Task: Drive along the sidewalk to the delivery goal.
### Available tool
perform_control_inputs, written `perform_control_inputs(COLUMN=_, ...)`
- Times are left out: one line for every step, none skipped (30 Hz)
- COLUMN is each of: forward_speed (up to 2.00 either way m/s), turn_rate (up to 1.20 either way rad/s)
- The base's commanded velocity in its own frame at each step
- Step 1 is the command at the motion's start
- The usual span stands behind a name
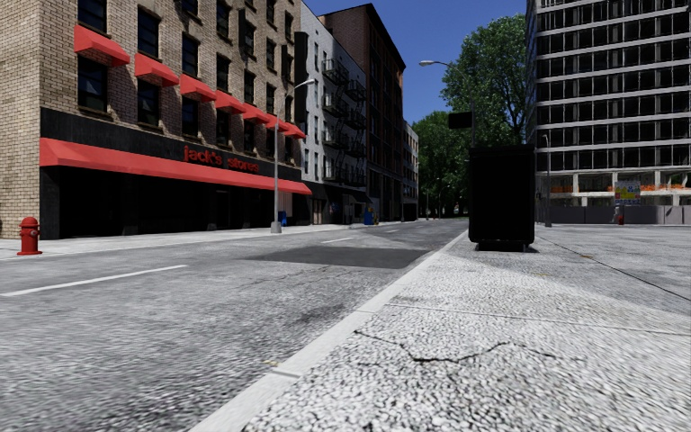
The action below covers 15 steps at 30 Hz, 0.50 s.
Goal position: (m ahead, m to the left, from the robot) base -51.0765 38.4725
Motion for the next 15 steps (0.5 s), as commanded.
perform_control_inputs(forward_speed=0.0, turn_rate=0.0)
perform_control_inputs(forward_speed=0.0, turn_rate=0.0)
perform_control_inputs(forward_speed=0.0, turn_rate=0.0)
perform_control_inputs(forward_speed=0.0, turn_rate=0.0)
perform_control_inputs(forward_speed=0.0, turn_rate=0.0)
perform_control_inputs(forward_speed=0.0, turn_rate=0.0)
perform_control_inputs(forward_speed=0.0, turn_rate=0.0)
perform_control_inputs(forward_speed=0.0, turn_rate=0.0)
perform_control_inputs(forward_speed=0.0, turn_rate=0.0)
perform_control_inputs(forward_speed=0.0, turn_rate=0.0)
perform_control_inputs(forward_speed=0.0, turn_rate=0.0)
perform_control_inputs(forward_speed=0.0, turn_rate=0.0)
perform_control_inputs(forward_speed=0.0, turn_rate=0.0)
perform_control_inputs(forward_speed=0.0, turn_rate=0.0)
perform_control_inputs(forward_speed=0.0, turn_rate=0.0)
